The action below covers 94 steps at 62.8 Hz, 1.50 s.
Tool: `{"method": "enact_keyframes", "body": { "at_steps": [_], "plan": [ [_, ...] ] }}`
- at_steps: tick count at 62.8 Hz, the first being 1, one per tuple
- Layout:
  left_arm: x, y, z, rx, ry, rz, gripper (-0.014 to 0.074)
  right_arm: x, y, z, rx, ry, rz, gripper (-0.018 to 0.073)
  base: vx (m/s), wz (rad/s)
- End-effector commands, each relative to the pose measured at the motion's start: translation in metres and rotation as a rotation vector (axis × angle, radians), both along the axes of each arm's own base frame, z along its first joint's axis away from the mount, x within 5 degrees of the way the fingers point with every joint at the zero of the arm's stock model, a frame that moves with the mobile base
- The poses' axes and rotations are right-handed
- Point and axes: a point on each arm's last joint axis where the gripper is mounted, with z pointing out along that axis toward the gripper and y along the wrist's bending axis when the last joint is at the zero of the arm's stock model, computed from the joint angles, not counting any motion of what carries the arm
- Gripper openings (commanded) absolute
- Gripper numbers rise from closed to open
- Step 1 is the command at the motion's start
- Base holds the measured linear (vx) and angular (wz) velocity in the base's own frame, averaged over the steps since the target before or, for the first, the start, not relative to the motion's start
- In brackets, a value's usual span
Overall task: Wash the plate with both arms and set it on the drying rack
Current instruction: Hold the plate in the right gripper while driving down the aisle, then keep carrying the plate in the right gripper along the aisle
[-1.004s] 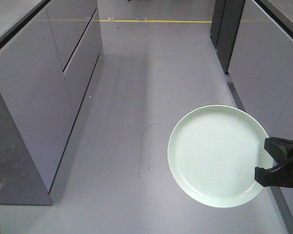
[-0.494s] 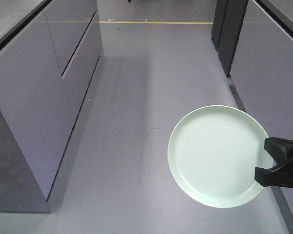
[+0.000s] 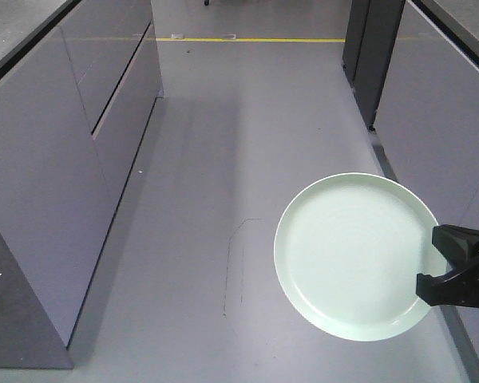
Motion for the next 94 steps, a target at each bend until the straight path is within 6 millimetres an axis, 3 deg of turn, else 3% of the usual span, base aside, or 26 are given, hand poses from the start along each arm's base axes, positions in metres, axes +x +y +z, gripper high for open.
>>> {"method": "enact_keyframes", "body": {
  "at_steps": [1,94],
  "plan": [
    [-0.0005,0.0001,0.0021,-0.018,-0.070,0.000,-0.0006,0.0030,-0.0004,0.0181,0.015,-0.117,-0.004,-0.0008,0.15,-0.06],
    [-0.0005,0.0001,0.0021,-0.018,-0.070,0.000,-0.0006,0.0029,-0.0004,0.0180,0.015,-0.116,-0.004,-0.0008,0.15,-0.05]
  ]
}}
